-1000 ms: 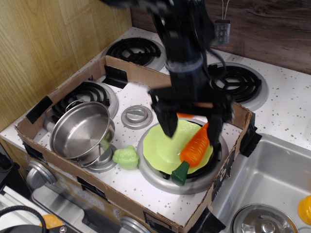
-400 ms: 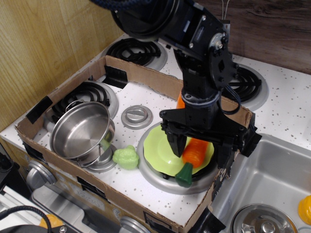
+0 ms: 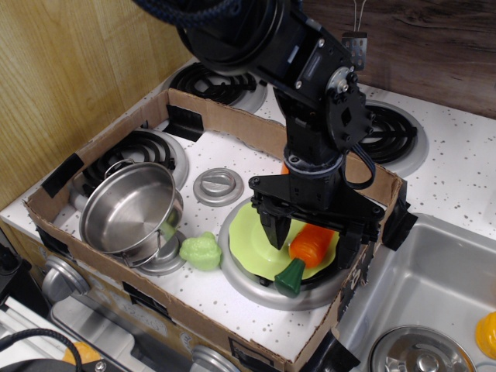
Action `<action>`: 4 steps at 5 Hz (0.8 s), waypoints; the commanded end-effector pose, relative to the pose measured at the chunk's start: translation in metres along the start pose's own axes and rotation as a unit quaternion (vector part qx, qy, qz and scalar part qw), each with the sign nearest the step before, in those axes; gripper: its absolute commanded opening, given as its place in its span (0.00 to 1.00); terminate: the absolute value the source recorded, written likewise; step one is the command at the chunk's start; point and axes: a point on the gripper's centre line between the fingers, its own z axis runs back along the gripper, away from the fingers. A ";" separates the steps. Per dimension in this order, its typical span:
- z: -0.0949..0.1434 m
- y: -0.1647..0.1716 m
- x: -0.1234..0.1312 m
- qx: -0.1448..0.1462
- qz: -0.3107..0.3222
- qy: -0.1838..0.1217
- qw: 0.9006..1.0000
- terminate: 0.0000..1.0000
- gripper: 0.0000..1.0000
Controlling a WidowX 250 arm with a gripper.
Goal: Take carrot off plate
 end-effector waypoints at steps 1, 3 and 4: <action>-0.003 0.000 0.015 -0.002 0.013 -0.014 1.000 0.00 1.00; 0.009 0.006 0.022 0.002 0.036 -0.010 0.999 0.00 0.00; 0.036 0.008 0.027 -0.016 0.071 -0.027 0.997 0.00 0.00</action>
